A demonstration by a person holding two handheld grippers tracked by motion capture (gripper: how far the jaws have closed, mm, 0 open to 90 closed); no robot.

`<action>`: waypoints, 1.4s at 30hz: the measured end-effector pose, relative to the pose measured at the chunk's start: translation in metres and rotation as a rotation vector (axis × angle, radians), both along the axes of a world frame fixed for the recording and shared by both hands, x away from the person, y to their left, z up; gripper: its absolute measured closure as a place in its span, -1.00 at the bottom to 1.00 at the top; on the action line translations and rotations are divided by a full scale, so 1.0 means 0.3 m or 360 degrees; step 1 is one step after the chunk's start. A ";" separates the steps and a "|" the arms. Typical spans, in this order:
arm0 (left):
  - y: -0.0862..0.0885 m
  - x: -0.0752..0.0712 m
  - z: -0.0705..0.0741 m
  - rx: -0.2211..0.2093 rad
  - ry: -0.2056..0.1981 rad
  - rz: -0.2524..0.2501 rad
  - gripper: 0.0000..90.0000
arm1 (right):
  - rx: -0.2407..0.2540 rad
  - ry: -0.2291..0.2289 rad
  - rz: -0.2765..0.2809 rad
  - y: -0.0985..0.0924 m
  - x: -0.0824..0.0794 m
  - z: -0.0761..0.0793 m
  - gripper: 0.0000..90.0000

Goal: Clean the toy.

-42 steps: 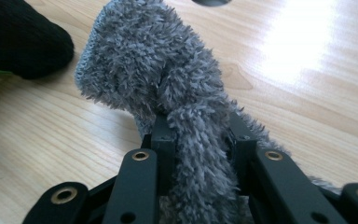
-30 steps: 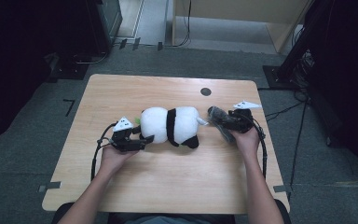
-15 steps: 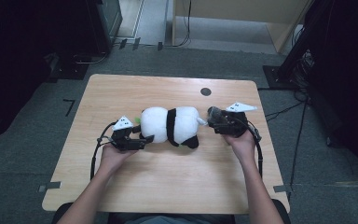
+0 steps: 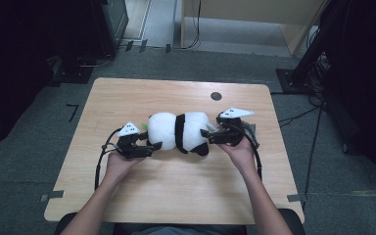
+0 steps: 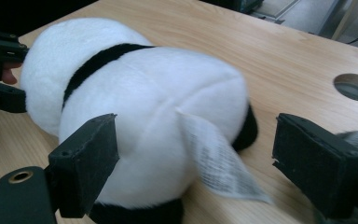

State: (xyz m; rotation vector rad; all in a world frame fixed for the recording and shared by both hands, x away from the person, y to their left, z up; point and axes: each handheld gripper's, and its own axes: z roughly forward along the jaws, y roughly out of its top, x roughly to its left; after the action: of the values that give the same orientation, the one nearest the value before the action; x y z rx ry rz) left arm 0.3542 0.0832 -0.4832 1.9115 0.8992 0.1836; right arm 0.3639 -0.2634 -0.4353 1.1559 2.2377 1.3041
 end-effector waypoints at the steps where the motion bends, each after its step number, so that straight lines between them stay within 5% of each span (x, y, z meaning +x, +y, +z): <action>1: 0.000 -0.001 -0.001 -0.0001 -0.0002 0.0000 -0.38 | 0.0020 -0.0001 0.0016 0.017 -0.001 -0.003 -0.73; 4: -0.001 -0.001 -0.002 -0.0005 -0.0007 0.0003 -0.38 | 0.0075 0.0017 0.0040 0.051 0.008 -0.013 -0.81; 7: -0.002 -0.004 -0.003 -0.0009 -0.0009 0.0011 -0.38 | 0.0040 0.0037 0.0063 0.086 0.021 -0.039 -1.00; 9: -0.004 -0.009 -0.005 -0.0002 -0.0008 0.0019 -0.38 | -0.0020 0.0012 0.0054 0.107 0.019 -0.048 -1.00; 19: -0.012 -0.013 -0.018 -0.0011 -0.0025 0.0043 -0.38 | -0.0050 -0.0043 0.0066 0.128 0.021 -0.082 -1.00; 31: -0.019 -0.013 -0.025 -0.0022 -0.0030 0.0056 -0.39 | -0.0007 -0.0064 0.0030 0.144 0.024 -0.127 -0.99; 38: -0.017 -0.016 -0.022 -0.0002 -0.0059 0.0035 -0.38 | 0.0043 -0.0129 0.0044 0.117 0.013 -0.138 -0.18; 42: 0.001 -0.013 -0.011 0.0013 -0.0087 0.0023 -0.36 | 0.0045 -0.0123 0.0058 0.099 0.021 -0.109 0.01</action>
State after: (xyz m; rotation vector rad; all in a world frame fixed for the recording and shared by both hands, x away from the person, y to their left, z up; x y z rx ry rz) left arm 0.3503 0.0836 -0.4866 1.8989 0.8775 0.2472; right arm 0.3702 -0.2338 -0.4679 1.0600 2.2016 1.3752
